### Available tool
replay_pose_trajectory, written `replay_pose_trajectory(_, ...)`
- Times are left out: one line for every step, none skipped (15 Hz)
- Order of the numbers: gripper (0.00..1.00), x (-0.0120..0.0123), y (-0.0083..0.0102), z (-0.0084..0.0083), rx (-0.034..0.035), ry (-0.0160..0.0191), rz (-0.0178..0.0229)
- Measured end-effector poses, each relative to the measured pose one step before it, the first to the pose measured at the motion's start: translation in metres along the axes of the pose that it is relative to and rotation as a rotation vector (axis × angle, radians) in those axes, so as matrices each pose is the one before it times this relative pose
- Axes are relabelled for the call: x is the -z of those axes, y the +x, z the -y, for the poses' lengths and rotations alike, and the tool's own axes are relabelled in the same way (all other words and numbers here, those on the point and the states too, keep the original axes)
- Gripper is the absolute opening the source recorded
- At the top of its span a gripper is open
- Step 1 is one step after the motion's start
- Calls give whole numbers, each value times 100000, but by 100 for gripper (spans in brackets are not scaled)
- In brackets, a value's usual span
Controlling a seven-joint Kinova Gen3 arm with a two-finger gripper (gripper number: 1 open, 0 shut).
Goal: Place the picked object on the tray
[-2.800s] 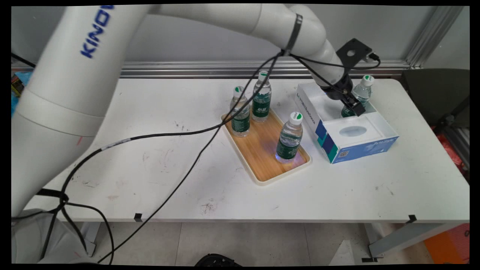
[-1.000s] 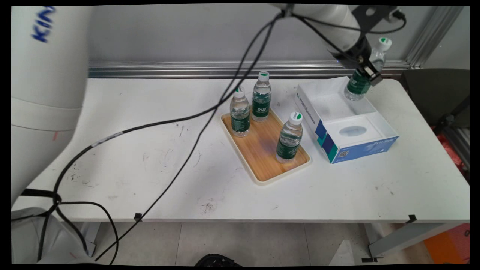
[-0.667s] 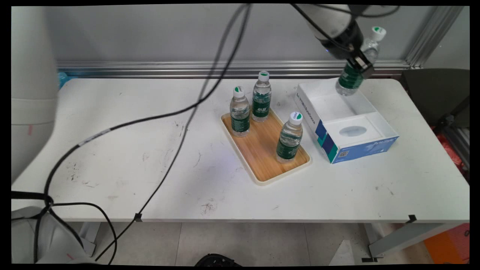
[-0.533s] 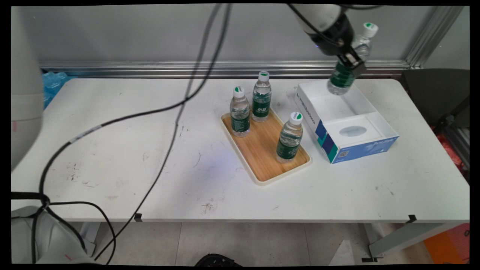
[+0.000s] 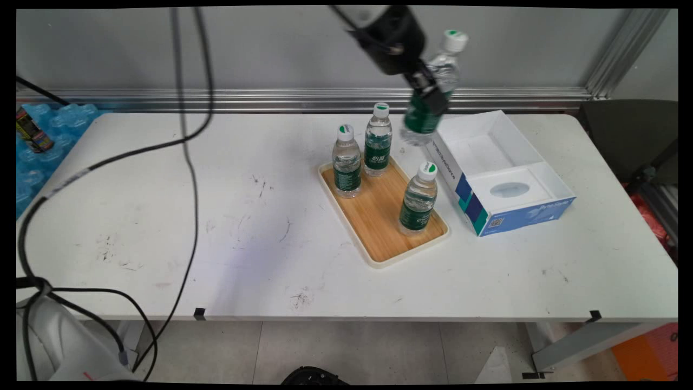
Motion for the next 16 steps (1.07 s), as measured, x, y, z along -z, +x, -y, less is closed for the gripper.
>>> replay_pose_trajectory(0,605,-629,88,176,-171,668)
replay_pose_trajectory(0,838,-974,129,314,-276,1049)
replay_pose_trajectory(0,881,-1207,140,231,-405,1072)
replay_pose_trajectory(0,610,-1010,83,52,-432,805)
replay_pose_trajectory(0,402,-902,49,-205,-454,606)
replay_pose_trajectory(0,344,-1152,39,-626,-627,418)
replay_pose_trajectory(0,124,-827,5,-654,-612,205)
replay_pose_trajectory(0,-17,-800,-27,-826,-786,146)
replay_pose_trajectory(0,-132,-887,-84,-1175,-1093,-45)
replay_pose_trajectory(0,-276,-829,-98,-1427,-1454,-31)
replay_pose_trajectory(0,-306,-664,-135,-1553,-1500,-132)
replay_pose_trajectory(0,-506,-739,-117,-1778,-1811,-170)
replay_pose_trajectory(0,-565,-725,-68,-1633,-1743,-123)
replay_pose_trajectory(0,-511,-610,-44,-1364,-1397,-38)
replay_pose_trajectory(0,-373,-385,-32,-932,-885,-58)
replay_pose_trajectory(0,-538,-555,-34,-1260,-1239,-192)
